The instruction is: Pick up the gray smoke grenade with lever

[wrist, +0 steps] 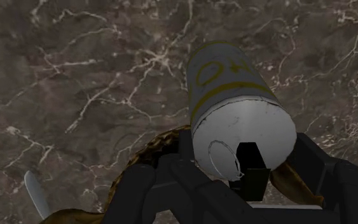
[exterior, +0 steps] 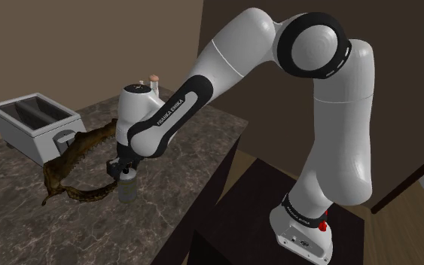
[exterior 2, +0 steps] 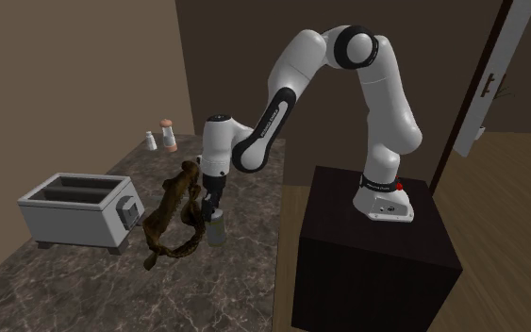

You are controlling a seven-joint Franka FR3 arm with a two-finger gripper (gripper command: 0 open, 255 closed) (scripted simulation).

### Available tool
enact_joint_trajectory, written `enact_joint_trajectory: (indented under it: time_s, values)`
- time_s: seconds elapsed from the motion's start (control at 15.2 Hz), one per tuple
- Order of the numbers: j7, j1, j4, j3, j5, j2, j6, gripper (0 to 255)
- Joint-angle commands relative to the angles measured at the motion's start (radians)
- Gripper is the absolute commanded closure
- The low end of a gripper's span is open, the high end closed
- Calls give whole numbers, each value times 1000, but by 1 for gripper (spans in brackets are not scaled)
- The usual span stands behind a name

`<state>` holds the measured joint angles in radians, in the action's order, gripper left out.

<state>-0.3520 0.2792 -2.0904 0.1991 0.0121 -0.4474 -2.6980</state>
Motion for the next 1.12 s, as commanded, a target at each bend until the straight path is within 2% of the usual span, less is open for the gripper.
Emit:
enact_joint_trajectory:
  time_s: [0.0,0.53,1.06]
  values:
    - [0,1,1,0,0,-2,-1,255]
    - [0,0,0,0,0,-2,-3,255]
    - [7,-12,1,15,-19,82,83,255]
